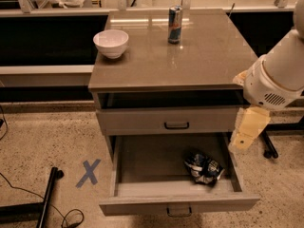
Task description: Pick blue chip bag from middle drawer and place on counter
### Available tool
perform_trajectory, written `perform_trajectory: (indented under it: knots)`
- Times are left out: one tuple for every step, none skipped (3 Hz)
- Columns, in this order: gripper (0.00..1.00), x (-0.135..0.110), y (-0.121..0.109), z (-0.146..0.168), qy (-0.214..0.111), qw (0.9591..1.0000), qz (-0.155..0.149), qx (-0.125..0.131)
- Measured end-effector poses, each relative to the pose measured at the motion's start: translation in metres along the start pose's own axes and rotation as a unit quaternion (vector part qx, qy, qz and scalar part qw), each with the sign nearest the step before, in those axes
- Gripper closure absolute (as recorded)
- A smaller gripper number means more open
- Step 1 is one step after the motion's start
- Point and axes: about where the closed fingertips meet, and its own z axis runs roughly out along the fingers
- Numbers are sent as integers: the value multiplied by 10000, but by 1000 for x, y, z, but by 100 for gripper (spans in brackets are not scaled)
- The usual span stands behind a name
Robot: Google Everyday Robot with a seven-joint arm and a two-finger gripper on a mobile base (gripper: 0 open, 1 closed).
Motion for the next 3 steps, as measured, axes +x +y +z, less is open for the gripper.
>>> perform_trajectory:
  knots:
    - [0, 0, 0, 0, 0, 10000, 0, 0]
    - [0, 4, -2, 1, 111, 9999, 31, 23]
    - [0, 27, -5, 19, 526, 9984, 11, 202]
